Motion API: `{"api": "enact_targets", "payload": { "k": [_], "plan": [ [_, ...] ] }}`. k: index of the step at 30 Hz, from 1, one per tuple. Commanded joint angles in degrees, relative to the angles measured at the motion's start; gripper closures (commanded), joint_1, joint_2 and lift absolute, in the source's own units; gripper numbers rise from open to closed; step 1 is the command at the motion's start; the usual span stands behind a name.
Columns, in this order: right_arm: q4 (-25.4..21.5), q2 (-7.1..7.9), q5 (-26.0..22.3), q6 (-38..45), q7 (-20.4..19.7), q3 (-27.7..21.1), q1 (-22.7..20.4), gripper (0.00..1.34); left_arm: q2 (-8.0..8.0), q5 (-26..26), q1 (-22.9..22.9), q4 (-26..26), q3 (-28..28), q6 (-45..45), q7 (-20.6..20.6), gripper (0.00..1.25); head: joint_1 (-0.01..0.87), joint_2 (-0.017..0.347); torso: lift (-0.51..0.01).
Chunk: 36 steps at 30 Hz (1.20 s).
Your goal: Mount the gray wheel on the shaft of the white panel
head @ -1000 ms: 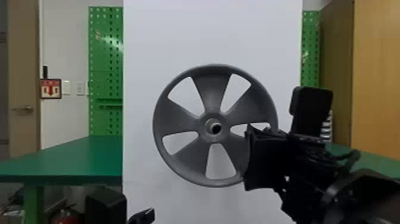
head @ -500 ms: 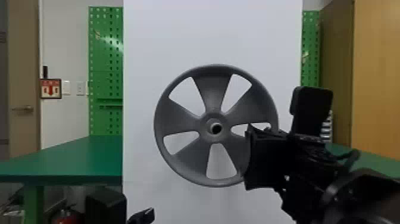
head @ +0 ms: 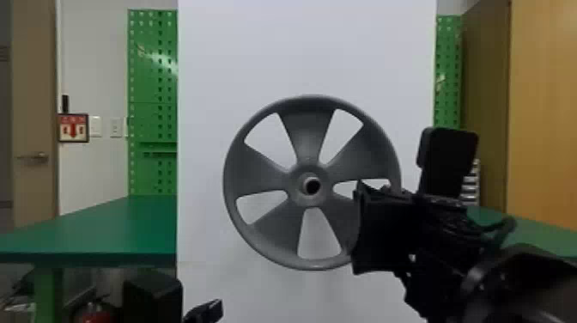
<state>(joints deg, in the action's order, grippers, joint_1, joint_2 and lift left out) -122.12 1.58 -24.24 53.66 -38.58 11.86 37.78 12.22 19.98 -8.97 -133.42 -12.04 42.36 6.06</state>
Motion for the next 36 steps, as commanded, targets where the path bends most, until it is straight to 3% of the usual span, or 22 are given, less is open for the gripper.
{"api": "enact_targets", "payload": {
  "k": [1, 36],
  "plan": [
    [0.1, 0.0, 0.1, -0.1, 0.0, 0.0, 0.1, 1.2, 0.0, 0.1, -0.1, 0.0, 0.0, 0.0, 0.0, 0.13, 0.034, 0.031, -0.49],
    [7.2, -0.09, -0.5, -2.3, 0.0, -0.4, 2.8, 1.2, 0.09, 0.1, 0.0, 0.1, -0.4, 0.0, -0.1, 0.13, 0.034, 0.031, -0.49]
  ]
}}
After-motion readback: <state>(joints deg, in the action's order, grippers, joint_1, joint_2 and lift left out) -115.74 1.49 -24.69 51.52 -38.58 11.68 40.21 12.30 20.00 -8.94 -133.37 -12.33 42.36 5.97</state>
